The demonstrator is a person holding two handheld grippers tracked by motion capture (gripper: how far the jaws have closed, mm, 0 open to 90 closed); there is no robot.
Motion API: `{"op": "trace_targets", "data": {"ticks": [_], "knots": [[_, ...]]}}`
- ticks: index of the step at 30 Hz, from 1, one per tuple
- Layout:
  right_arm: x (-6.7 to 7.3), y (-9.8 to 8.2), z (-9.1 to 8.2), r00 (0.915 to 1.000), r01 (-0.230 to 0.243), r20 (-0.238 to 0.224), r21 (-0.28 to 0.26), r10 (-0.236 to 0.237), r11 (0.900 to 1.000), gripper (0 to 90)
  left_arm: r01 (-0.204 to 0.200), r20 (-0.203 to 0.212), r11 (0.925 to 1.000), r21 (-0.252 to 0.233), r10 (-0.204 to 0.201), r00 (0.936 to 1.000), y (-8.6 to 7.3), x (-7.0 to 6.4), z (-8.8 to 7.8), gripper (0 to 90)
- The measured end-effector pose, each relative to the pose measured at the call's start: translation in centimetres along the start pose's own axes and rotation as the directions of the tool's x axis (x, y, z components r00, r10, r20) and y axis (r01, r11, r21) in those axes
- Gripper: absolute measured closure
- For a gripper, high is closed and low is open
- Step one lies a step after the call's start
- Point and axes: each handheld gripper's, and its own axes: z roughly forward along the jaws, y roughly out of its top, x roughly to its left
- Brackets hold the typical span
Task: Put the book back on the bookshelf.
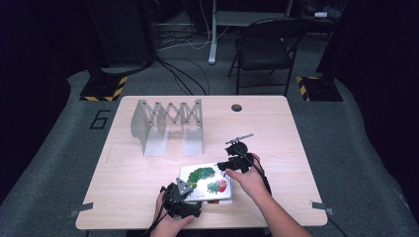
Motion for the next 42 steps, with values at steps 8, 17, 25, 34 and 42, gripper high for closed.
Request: {"op": "trace_targets", "data": {"ticks": [8, 17, 25, 34, 42], "knots": [[-0.04, -0.01, -0.05, 1.0, 0.005, 0.001, -0.002, -0.005, 1.0, 48.0, 0.01, -0.003, 0.9999, -0.012, -0.01, 0.9999, -0.09, -0.1, 0.04, 0.0], [-0.03, -0.08, 0.07, 1.0, 0.001, 0.0, -0.001, -0.001, 1.0, 48.1, 0.008, -0.007, 0.9997, -0.025, -0.008, 0.9999, -0.29, -0.12, 0.01, 0.0], [-0.03, -0.16, 0.04, 1.0, -0.006, -0.004, -0.006, 0.006, 1.0, 49.0, 0.005, -0.008, 0.9995, -0.031, -0.005, 1.0, -0.32, -0.09, 0.03, 0.0], [-0.13, -0.38, 0.19, 0.9999, -0.011, 0.002, 0.003, 0.011, 1.0, 49.7, -0.068, -0.048, 0.9962, -0.054, 0.065, 0.9967, -0.32, -0.59, -0.22, 1.1], [-0.29, -0.46, 0.22, 1.0, 0.004, -0.007, 0.001, -0.004, 1.0, 49.6, -0.086, -0.036, 0.9943, -0.063, 0.084, 0.9958, -0.31, -0.51, -0.22, 1.3]]}}
